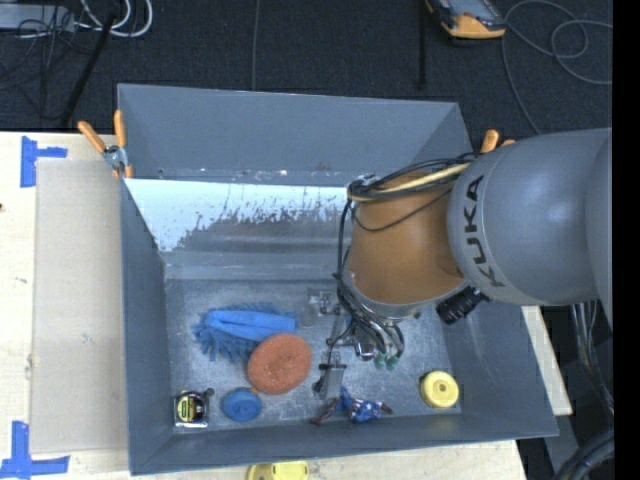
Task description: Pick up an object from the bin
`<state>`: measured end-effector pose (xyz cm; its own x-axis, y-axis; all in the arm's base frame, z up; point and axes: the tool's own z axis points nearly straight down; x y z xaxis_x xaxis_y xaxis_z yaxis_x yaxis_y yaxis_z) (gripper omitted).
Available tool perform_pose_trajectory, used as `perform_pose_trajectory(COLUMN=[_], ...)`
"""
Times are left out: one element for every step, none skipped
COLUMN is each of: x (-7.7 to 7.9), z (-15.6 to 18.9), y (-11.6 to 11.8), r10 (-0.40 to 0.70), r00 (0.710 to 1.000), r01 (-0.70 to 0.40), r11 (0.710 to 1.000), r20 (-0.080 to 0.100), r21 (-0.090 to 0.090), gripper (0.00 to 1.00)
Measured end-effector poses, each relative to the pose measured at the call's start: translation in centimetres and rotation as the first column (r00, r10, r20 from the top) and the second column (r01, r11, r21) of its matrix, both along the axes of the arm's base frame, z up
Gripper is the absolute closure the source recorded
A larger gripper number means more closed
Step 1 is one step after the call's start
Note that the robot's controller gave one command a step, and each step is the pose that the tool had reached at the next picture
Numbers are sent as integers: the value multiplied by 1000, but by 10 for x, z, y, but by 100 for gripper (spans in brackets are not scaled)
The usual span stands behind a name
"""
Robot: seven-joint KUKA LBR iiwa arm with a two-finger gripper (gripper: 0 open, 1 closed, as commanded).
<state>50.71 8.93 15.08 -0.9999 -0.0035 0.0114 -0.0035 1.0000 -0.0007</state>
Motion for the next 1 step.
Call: perform_pose_trajectory(x=[2], z=[4], y=[0], r10=[-3], r00=[1000], r01=[3], r11=[1000], r20=[8], r21=[1], gripper=[0])
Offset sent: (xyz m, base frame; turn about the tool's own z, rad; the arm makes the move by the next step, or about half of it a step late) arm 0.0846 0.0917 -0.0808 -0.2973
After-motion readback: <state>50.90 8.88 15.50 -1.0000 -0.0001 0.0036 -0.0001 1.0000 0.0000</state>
